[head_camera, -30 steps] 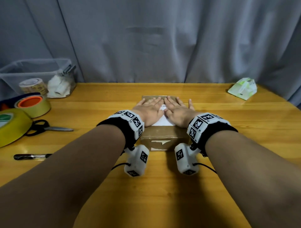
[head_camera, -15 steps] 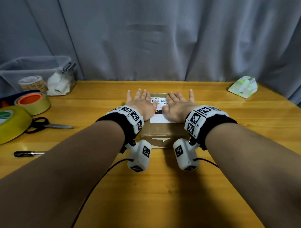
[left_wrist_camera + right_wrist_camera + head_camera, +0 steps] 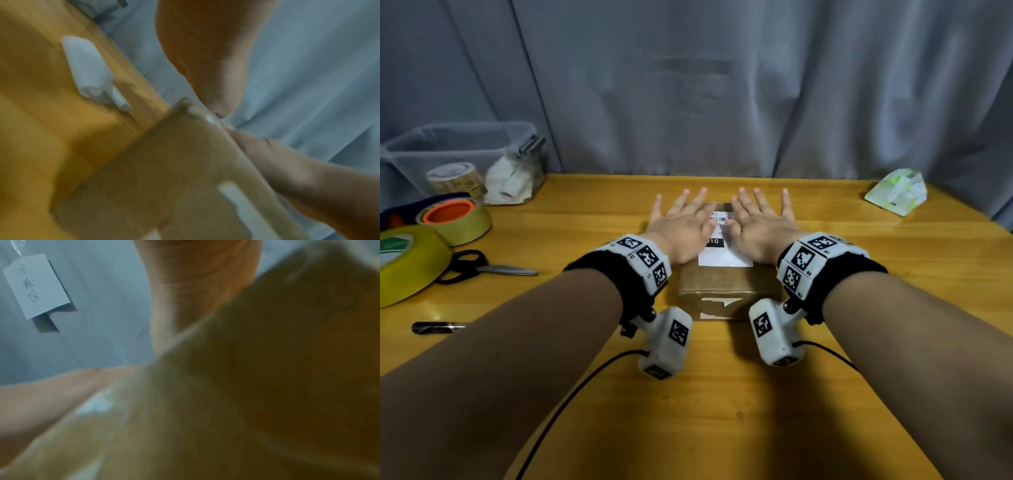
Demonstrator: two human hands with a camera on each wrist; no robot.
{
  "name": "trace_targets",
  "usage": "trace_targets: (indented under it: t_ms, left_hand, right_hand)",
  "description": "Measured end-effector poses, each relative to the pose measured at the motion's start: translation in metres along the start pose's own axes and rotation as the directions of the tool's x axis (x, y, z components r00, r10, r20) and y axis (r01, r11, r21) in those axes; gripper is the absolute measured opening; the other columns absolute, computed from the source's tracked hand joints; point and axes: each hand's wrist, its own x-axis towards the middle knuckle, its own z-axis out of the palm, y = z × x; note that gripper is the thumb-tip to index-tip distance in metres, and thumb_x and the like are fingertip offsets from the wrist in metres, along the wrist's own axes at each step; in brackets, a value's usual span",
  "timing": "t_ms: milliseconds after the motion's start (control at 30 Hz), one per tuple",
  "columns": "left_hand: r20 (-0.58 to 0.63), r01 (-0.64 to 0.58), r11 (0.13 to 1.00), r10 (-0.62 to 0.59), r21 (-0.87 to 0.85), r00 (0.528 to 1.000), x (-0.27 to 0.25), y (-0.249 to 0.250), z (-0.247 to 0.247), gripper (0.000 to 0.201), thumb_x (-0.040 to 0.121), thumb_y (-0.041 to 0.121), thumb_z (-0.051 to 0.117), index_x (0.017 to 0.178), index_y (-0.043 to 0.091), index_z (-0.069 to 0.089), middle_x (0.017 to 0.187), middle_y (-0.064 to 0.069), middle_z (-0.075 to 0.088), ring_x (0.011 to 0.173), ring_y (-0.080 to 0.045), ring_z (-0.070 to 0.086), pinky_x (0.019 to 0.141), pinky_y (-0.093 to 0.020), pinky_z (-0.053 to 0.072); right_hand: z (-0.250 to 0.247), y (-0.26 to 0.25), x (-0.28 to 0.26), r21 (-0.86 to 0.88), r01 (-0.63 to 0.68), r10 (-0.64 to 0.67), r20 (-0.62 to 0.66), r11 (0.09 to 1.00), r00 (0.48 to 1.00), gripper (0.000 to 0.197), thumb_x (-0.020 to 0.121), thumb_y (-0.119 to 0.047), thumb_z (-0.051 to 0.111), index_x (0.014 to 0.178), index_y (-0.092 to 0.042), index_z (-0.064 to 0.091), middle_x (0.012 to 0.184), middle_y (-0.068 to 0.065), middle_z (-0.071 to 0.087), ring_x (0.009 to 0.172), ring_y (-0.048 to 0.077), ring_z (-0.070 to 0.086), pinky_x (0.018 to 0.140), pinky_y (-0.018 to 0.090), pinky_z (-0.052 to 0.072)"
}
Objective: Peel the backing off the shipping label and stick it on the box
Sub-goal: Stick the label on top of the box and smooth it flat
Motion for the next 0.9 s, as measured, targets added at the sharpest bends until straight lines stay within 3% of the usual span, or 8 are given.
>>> trace_targets:
  t_ms: [133,333,467,633,733,900]
  left_hand:
    - [0.119,-0.049,0.998,0.052,-0.031,0.991,-0.001,0.007,0.007,0.057,0.097,0.050,0.010,0.150,0.031,0.002,0.160,0.014,-0.007,0.148,-0.011,-0.010,0.116,-0.051,-0.014]
    - [0.278,-0.039,0.997,0.019,0.064,0.960,-0.005,-0.020,-0.013,0.101,0.074,0.081,0.031,0.149,0.029,-0.012,0.158,0.013,-0.016,0.148,-0.015,-0.010,0.115,-0.059,-0.010]
    - [0.320,-0.022,0.997,-0.002,0.070,0.947,-0.011,-0.020,-0.017,0.105,0.072,0.080,0.037,0.147,0.030,-0.017,0.158,0.013,-0.020,0.148,-0.022,-0.010,0.115,-0.061,-0.005]
    - [0.345,-0.002,1.000,0.003,-0.001,0.939,-0.017,-0.019,-0.016,0.099,0.079,0.069,0.043,0.146,0.031,-0.020,0.157,0.007,-0.026,0.147,-0.028,-0.014,0.117,-0.056,-0.002]
    - [0.341,0.001,0.998,0.023,-0.069,0.940,-0.020,-0.026,-0.015,0.098,0.079,0.066,0.047,0.145,0.035,-0.019,0.157,0.004,-0.025,0.147,-0.029,-0.015,0.119,-0.052,-0.001]
    - [0.305,0.035,0.998,-0.020,-0.043,0.952,-0.001,-0.033,-0.016,0.099,0.075,0.072,0.046,0.147,0.037,-0.012,0.159,0.002,-0.017,0.148,-0.028,-0.011,0.118,-0.057,-0.002]
  right_hand:
    - [0.011,0.000,-0.004,0.105,0.059,-0.064,0.036,0.993,0.997,0.058,0.097,-0.046,0.008,0.151,-0.030,-0.005,0.160,-0.012,-0.011,0.148,0.018,-0.011,0.113,0.057,-0.020]
    - [0.006,0.024,-0.015,0.066,0.064,-0.071,0.113,0.996,0.991,0.068,0.087,-0.071,0.009,0.148,-0.043,-0.004,0.159,-0.016,-0.012,0.148,0.022,-0.014,0.110,0.061,-0.021]
    - [0.004,0.032,-0.024,0.094,-0.002,-0.018,0.213,0.996,0.977,0.078,0.076,-0.083,0.018,0.144,-0.052,-0.008,0.158,-0.016,-0.019,0.147,0.024,-0.017,0.111,0.063,-0.017]
    - [0.007,0.041,-0.036,0.170,-0.028,-0.016,0.252,0.985,0.968,0.078,0.076,-0.081,0.024,0.141,-0.056,-0.010,0.159,-0.010,-0.018,0.148,0.029,-0.012,0.112,0.064,-0.009]
    - [0.007,0.043,-0.035,0.230,-0.011,-0.052,0.264,0.973,0.963,0.077,0.078,-0.079,0.025,0.142,-0.055,-0.011,0.161,-0.008,-0.006,0.149,0.031,-0.004,0.113,0.065,-0.006]
    - [0.002,0.045,-0.020,0.251,0.011,-0.076,0.250,0.968,0.965,0.075,0.084,-0.072,0.026,0.146,-0.046,-0.008,0.161,-0.003,0.012,0.148,0.030,0.008,0.111,0.064,-0.004]
